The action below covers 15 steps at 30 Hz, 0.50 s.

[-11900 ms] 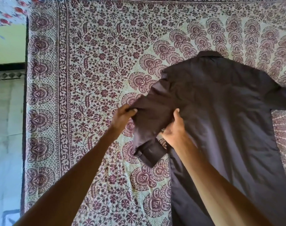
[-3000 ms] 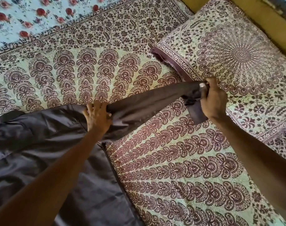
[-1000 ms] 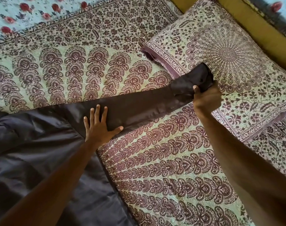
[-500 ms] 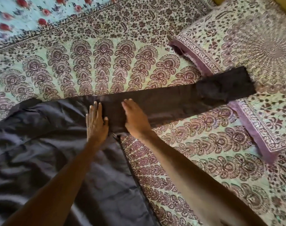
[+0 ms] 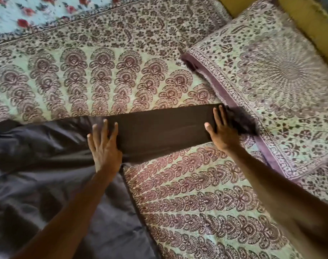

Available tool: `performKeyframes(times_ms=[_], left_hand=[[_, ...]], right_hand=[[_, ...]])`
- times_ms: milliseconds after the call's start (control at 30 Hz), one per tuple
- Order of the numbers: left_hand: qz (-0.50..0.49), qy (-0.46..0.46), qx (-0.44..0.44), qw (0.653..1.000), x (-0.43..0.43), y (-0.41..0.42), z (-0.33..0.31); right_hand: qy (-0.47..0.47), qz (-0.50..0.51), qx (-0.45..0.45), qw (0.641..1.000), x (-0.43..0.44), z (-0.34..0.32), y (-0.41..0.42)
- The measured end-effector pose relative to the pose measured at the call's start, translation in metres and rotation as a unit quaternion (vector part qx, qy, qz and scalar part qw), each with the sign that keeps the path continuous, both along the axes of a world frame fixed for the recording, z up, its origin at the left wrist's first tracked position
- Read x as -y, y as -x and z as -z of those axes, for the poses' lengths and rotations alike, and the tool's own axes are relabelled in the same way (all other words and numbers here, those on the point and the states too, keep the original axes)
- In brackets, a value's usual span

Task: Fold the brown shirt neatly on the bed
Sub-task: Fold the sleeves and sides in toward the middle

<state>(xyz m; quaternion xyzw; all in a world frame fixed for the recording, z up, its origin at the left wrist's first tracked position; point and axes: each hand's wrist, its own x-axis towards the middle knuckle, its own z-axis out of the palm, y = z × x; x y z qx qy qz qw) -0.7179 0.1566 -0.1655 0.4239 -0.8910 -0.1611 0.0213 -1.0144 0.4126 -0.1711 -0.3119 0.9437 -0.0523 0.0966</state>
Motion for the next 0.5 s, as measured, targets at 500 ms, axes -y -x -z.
performKeyframes(times_ms=[500], left_hand=[[0.087, -0.024, 0.047, 0.995, -0.050, 0.065, 0.022]], right_hand=[[0.167, 0.089, -0.016, 0.982, -0.027, -0.023, 0.012]])
